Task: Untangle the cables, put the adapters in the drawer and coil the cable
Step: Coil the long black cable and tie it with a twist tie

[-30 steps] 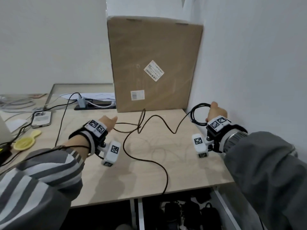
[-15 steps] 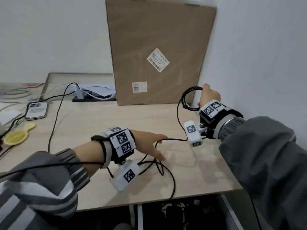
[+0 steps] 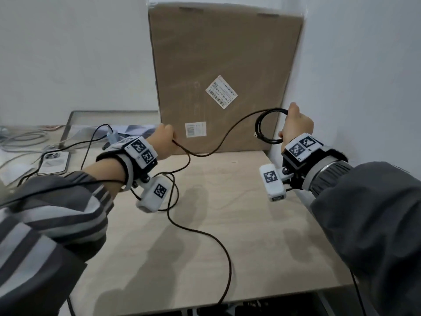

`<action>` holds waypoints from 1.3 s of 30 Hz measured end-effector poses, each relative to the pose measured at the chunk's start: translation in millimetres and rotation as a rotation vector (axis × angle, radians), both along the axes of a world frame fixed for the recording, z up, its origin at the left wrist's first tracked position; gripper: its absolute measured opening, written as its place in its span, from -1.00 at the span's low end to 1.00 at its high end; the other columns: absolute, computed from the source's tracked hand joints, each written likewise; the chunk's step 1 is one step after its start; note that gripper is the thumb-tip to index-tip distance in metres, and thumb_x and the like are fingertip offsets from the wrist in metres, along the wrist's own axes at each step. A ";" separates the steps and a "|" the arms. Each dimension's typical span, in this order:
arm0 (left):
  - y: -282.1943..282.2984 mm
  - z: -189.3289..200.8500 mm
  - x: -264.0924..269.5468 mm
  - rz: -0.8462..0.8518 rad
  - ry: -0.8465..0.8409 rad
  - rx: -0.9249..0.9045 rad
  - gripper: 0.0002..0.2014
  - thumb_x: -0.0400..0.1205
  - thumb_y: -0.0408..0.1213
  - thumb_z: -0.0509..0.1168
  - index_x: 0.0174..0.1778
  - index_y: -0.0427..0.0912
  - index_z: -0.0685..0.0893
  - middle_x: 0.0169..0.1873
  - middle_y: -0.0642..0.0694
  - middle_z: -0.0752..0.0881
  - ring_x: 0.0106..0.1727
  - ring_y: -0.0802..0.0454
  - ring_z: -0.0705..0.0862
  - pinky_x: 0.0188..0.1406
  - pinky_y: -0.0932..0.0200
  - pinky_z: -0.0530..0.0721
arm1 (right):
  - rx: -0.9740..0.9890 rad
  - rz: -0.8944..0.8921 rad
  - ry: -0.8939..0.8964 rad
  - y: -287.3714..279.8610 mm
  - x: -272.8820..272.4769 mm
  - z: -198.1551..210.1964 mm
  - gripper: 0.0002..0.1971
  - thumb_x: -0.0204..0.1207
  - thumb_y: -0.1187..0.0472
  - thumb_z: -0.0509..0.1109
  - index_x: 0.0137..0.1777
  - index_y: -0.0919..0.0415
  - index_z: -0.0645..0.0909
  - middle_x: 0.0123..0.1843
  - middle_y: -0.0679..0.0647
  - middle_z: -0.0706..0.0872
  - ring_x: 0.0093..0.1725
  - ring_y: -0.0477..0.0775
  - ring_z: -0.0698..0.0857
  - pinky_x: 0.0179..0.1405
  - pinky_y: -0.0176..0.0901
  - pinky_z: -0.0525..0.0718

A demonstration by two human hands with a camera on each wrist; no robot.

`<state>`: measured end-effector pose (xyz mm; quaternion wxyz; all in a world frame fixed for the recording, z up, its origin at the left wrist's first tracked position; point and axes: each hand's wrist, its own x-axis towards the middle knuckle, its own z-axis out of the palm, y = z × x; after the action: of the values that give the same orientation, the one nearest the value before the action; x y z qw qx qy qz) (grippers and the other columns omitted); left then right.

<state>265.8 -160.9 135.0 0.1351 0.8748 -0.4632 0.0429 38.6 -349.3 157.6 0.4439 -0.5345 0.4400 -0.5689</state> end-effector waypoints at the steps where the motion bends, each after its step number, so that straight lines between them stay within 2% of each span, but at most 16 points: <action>1: -3.0 -7.0 2.8 0.027 0.046 -0.007 -0.72 0.66 -0.44 0.08 0.27 -0.38 0.47 0.25 -0.32 0.43 0.26 -0.25 0.47 0.27 -0.03 0.44 | 0.009 0.015 0.004 2.6 4.1 -4.1 -0.50 0.55 -0.08 0.20 -0.54 0.16 0.22 -0.55 0.03 0.31 -0.38 0.14 0.44 -0.33 -0.05 0.40; 4: -9.1 -34.3 8.6 0.056 0.150 0.127 -0.59 0.62 -0.53 0.03 0.41 -0.36 0.41 0.42 -0.32 0.38 0.42 -0.26 0.41 0.39 -0.05 0.42 | 0.067 0.054 0.010 7.0 21.3 -25.6 -0.51 0.56 -0.08 0.22 -0.52 0.17 0.30 -0.54 0.04 0.37 -0.43 0.15 0.42 -0.35 -0.06 0.43; 6: -14.3 -45.0 6.8 0.038 0.193 0.172 -0.54 0.64 -0.55 0.02 0.49 -0.31 0.42 0.52 -0.28 0.36 0.50 -0.23 0.38 0.44 0.01 0.38 | 0.115 0.085 0.007 7.3 32.4 -42.0 -0.53 0.57 -0.06 0.24 -0.50 0.17 0.32 -0.56 0.02 0.38 -0.50 0.11 0.43 -0.39 -0.09 0.42; 9: -26.3 -35.7 -10.8 -0.044 0.232 -0.080 -0.63 0.68 -0.49 0.05 0.38 -0.35 0.57 0.42 -0.30 0.54 0.41 -0.23 0.50 0.34 0.03 0.44 | 0.139 0.144 -0.003 7.4 43.9 -57.5 -0.55 0.55 -0.03 0.27 -0.51 0.12 0.29 -0.67 -0.09 0.31 -0.71 -0.04 0.29 -0.49 -0.12 0.36; 12: -41.1 -18.2 -36.5 -0.169 0.436 -0.262 -0.65 0.73 -0.24 0.14 0.39 -0.27 0.58 0.38 -0.17 0.58 0.40 -0.11 0.52 0.32 0.12 0.45 | 0.122 0.201 -0.015 11.9 53.8 -57.2 -0.56 0.55 -0.02 0.30 -0.50 0.09 0.29 -0.64 -0.07 0.29 -0.72 -0.07 0.26 -0.52 -0.14 0.36; 15: -53.7 -7.6 -60.6 -0.278 0.823 -0.259 -0.44 0.68 0.12 0.16 0.50 -0.16 0.44 0.39 0.00 0.51 0.42 0.05 0.46 0.40 0.10 0.42 | 0.112 0.285 -0.047 20.8 59.4 -48.2 -0.60 0.54 0.00 0.33 -0.47 0.09 0.35 -0.55 -0.02 0.30 -0.62 -0.05 0.30 -0.54 -0.18 0.39; 16: -54.9 -5.3 -68.1 -0.310 0.907 -0.240 -0.44 0.67 0.16 0.13 0.48 -0.16 0.43 0.34 0.03 0.53 0.40 0.07 0.47 0.43 0.08 0.41 | 0.102 0.310 -0.050 24.3 59.6 -44.2 -0.61 0.54 0.00 0.33 -0.47 0.09 0.35 -0.54 -0.01 0.31 -0.58 -0.03 0.30 -0.55 -0.20 0.39; 18: -56.8 -4.9 -78.3 -0.365 1.017 -0.258 -0.58 0.70 0.11 0.09 0.29 -0.13 0.51 0.15 0.05 0.62 0.28 0.09 0.55 0.38 0.11 0.44 | 0.088 0.324 -0.076 31.6 56.4 -34.7 -0.60 0.54 0.01 0.33 -0.49 0.08 0.34 -0.54 -0.01 0.30 -0.54 -0.01 0.30 -0.55 -0.21 0.39; 21: -55.7 -6.8 -84.8 -0.369 1.139 -0.404 -0.68 0.71 0.04 0.15 0.11 -0.14 0.59 -0.04 -0.02 0.70 0.10 0.06 0.68 0.26 0.04 0.53 | 0.152 0.311 -0.186 42.6 45.7 -21.6 -0.63 0.57 0.04 0.31 -0.43 0.09 0.35 -0.53 -0.01 0.29 -0.57 -0.04 0.26 -0.58 -0.25 0.33; 25: -47.7 -6.7 -94.8 -0.332 1.335 -0.484 -0.67 0.68 -0.01 0.23 0.02 -0.27 0.58 -0.06 -0.20 0.70 -0.02 -0.08 0.75 0.11 0.09 0.73 | 0.211 0.320 -0.323 57.6 32.2 -13.2 -0.64 0.60 0.05 0.28 -0.39 0.08 0.29 -0.57 -0.05 0.22 -0.65 -0.07 0.17 -0.58 -0.25 0.25; 28: -43.4 -4.6 -105.0 -0.297 1.405 -0.548 -0.68 0.71 -0.04 0.20 -0.09 -0.28 0.56 -0.15 -0.24 0.76 -0.05 -0.10 0.72 -0.11 0.23 0.75 | 0.214 0.362 -0.371 70.4 25.4 -11.5 -0.59 0.64 0.03 0.26 -0.41 0.08 0.24 -0.64 -0.10 0.19 -0.67 -0.09 0.16 -0.61 -0.28 0.28; 31: -41.8 0.6 -113.1 -0.293 1.356 -0.645 -0.71 0.76 -0.16 0.13 -0.05 -0.34 0.58 -0.34 -0.14 0.76 -0.15 -0.07 0.62 -0.40 0.35 0.60 | 0.238 0.433 -0.443 78.8 20.0 -17.3 -0.56 0.68 0.03 0.21 -0.42 0.11 0.22 -0.64 -0.08 0.16 -0.67 -0.10 0.14 -0.65 -0.27 0.23; 33: -39.9 3.8 -119.7 -0.257 1.236 -0.692 -0.75 0.77 -0.23 0.10 -0.14 -0.28 0.55 -0.45 -0.07 0.69 -0.31 0.00 0.63 -0.34 0.26 0.53 | 0.272 0.478 -0.404 80.5 15.2 -23.1 -0.52 0.70 -0.02 0.17 -0.45 0.14 0.26 -0.65 -0.04 0.23 -0.67 -0.06 0.24 -0.56 -0.22 0.30; 35: -35.5 7.7 -124.9 -0.229 1.116 -0.706 -0.79 0.76 -0.28 0.10 -0.21 -0.18 0.47 -0.49 -0.05 0.56 -0.40 0.03 0.52 -0.33 0.19 0.43 | 0.321 0.540 -0.307 82.0 5.8 -25.4 -0.49 0.70 -0.06 0.14 -0.47 0.17 0.34 -0.64 0.02 0.36 -0.61 0.02 0.42 -0.41 -0.15 0.50; 37: -28.4 14.2 -127.0 -0.253 0.879 -0.612 -0.81 0.74 -0.29 0.09 -0.19 -0.17 0.45 -0.46 -0.05 0.49 -0.42 0.04 0.45 -0.41 0.21 0.39 | 0.309 0.620 -0.181 82.7 -9.0 -20.3 -0.50 0.70 -0.10 0.12 -0.40 0.19 0.45 -0.56 0.07 0.52 -0.48 0.08 0.59 -0.24 -0.11 0.63; 39: -18.6 23.2 -132.4 -0.289 0.565 -0.392 -0.86 0.74 -0.25 0.10 -0.11 -0.20 0.45 -0.43 -0.05 0.52 -0.42 0.03 0.49 -0.48 0.21 0.40 | 0.225 0.708 0.058 82.0 -25.6 -9.0 -0.44 0.68 -0.23 0.03 -0.29 0.19 0.55 -0.43 0.11 0.67 -0.34 0.12 0.73 -0.14 -0.08 0.66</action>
<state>133.4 -179.4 158.2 0.4273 0.7353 -0.5094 -0.1317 12.9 -267.3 148.6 0.6565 -0.6173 0.3001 -0.3130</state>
